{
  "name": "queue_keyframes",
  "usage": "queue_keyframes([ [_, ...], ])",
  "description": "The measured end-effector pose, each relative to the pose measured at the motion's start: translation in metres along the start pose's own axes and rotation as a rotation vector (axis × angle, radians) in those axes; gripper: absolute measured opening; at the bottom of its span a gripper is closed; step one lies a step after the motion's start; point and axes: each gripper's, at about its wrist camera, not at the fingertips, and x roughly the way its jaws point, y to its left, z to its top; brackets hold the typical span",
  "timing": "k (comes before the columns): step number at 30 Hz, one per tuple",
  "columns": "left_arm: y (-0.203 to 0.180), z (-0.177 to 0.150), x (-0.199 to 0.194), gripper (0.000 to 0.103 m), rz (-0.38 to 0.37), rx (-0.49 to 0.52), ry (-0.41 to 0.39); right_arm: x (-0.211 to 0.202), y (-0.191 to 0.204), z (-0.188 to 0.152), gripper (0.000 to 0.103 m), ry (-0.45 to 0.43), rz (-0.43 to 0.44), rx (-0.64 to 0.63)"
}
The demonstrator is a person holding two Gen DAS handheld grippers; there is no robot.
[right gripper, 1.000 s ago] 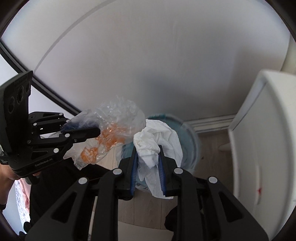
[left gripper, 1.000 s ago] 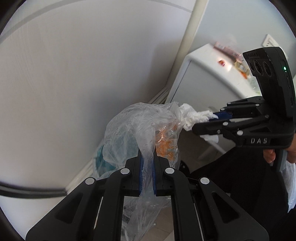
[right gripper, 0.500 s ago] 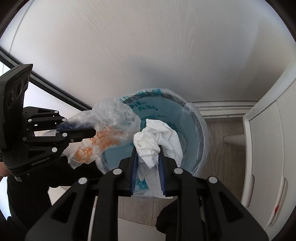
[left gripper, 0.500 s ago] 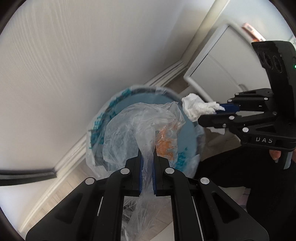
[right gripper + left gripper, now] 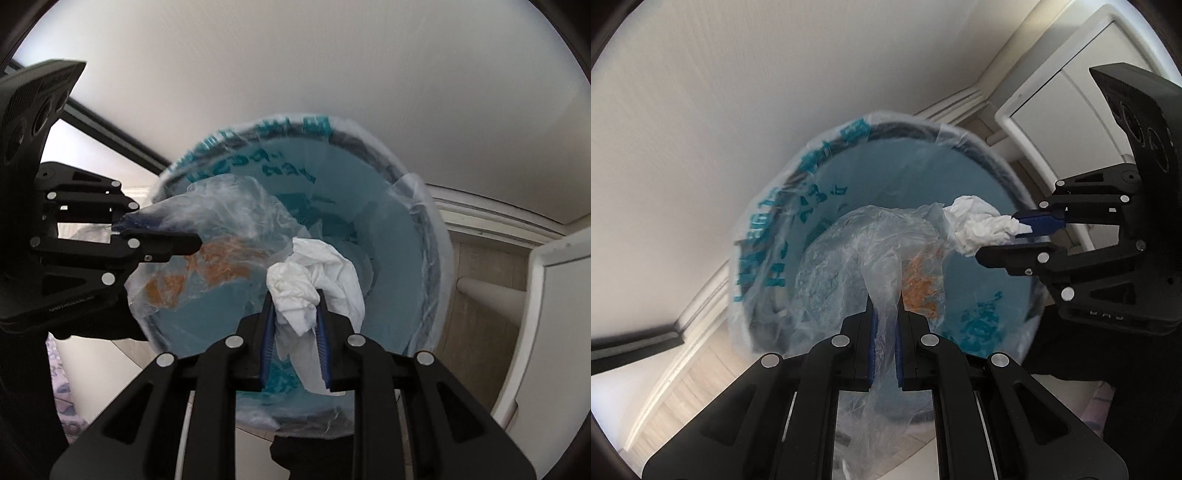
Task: Collect trash
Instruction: 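Carry bag and tissue over the bin and open both tools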
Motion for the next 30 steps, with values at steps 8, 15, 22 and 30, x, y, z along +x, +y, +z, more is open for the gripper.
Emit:
queue_keyframes([
  [8,-0.001,0.003,0.021,0.007,0.000,0.012,0.024,0.025,0.003,0.002,0.021,0.044,-0.030,-0.064],
  [15,-0.005,0.004,0.011,0.019,0.029,0.019,0.006,0.015,0.029,-0.005,0.077,-0.010,-0.077,-0.158],
  [22,-0.013,0.002,-0.015,0.088,0.061,0.047,-0.076,-0.018,0.051,-0.022,0.095,-0.073,-0.114,-0.206],
  [30,-0.025,0.000,-0.053,0.095,0.106,0.092,-0.152,-0.066,0.058,-0.034,0.096,-0.163,-0.149,-0.173],
])
